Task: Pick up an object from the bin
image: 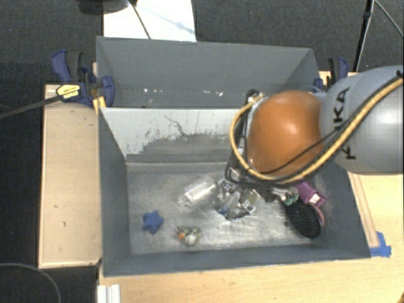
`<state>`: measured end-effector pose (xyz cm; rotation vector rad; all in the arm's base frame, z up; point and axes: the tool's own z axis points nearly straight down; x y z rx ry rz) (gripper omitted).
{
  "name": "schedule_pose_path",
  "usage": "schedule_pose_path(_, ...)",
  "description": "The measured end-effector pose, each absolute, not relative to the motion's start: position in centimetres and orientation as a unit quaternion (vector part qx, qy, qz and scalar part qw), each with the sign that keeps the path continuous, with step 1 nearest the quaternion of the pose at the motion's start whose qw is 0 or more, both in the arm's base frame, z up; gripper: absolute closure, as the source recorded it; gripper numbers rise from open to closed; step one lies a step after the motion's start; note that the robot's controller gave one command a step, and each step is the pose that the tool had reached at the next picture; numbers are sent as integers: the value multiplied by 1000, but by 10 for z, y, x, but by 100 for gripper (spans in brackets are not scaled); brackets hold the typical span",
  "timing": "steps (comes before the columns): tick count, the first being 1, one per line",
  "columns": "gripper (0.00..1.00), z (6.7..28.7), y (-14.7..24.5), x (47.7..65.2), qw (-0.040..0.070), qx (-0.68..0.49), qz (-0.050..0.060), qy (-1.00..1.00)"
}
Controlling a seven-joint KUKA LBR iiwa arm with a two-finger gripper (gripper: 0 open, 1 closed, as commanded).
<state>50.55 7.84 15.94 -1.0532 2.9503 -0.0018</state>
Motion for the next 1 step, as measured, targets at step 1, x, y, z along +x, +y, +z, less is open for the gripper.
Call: schedule_pose_path(1,100,251,77,517,3,-533,-1,846)
